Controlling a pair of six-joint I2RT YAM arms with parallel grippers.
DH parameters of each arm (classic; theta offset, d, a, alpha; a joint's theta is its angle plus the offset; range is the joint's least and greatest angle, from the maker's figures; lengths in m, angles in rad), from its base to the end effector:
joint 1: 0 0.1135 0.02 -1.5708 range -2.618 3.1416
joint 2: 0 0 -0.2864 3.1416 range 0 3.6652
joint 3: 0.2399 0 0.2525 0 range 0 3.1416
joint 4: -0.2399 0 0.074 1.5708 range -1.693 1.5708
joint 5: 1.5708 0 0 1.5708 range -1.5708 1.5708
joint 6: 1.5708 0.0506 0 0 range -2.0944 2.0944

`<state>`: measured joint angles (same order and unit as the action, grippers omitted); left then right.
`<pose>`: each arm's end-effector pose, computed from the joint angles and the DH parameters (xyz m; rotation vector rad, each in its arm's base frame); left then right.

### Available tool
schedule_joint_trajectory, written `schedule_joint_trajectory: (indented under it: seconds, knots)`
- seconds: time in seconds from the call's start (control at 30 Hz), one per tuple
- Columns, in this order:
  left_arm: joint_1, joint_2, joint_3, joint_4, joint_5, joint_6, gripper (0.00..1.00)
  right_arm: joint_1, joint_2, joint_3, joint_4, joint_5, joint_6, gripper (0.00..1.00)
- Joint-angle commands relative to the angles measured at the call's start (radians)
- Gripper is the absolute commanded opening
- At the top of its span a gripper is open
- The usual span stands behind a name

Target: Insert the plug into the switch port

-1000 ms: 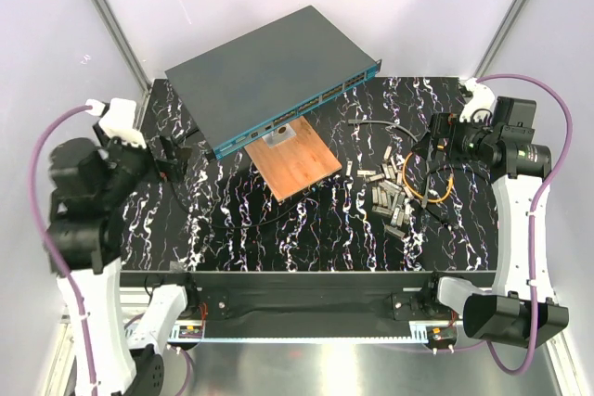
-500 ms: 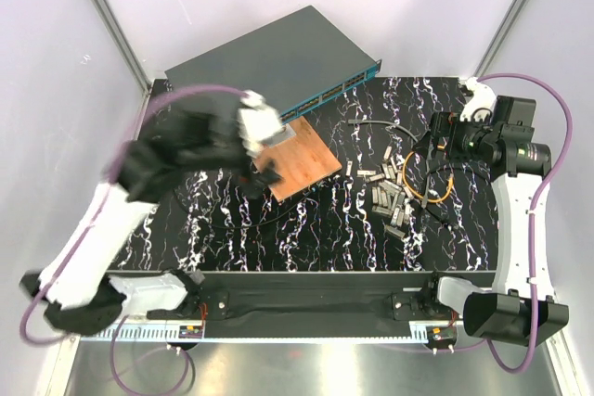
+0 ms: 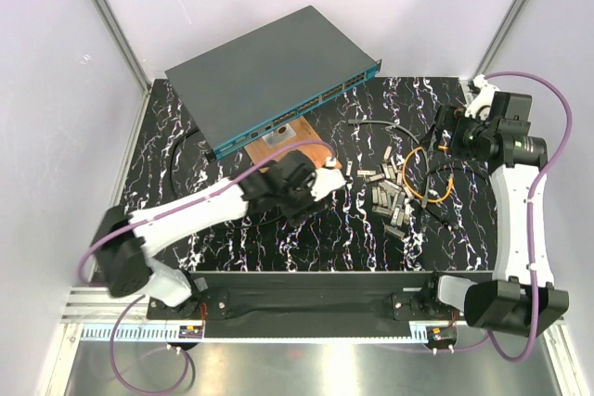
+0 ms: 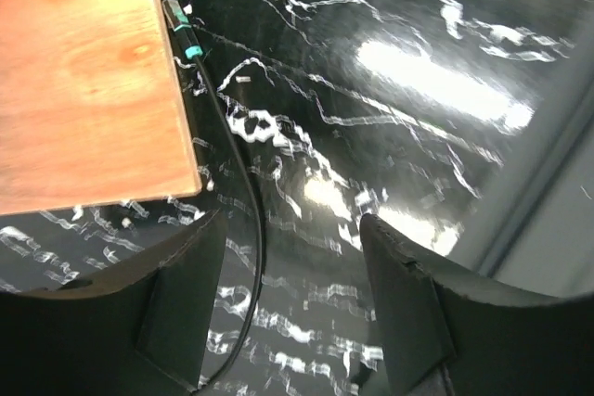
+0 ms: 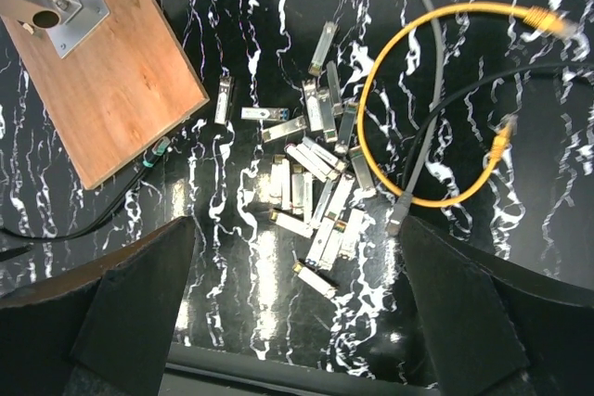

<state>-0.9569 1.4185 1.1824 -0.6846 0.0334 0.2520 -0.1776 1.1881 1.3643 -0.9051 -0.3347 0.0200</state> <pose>0.1740 -0.2498 0.2984 1.4452 2.0674 -0.3330 0.2341 -0.0251 0.4001 0.0529 2.2682 0.3013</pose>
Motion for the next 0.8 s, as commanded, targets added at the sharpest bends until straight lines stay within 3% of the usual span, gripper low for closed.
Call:
schedule_joint_trajectory:
  seconds: [0.0,0.2,0.77]
  knots:
    - [-0.009,0.082,-0.027,0.161,-0.095,-0.039,0.64,0.001,0.031,0.028,0.028,-0.03,0.043,1.0]
    - [-0.008,0.236,-0.035,0.22,-0.124,-0.039,0.62,0.001,0.019,0.006,0.057,-0.066,0.095,1.0]
    - [0.098,0.396,-0.001,0.247,-0.101,0.092,0.66,0.001,0.004,-0.051,0.095,-0.242,0.089,1.0]
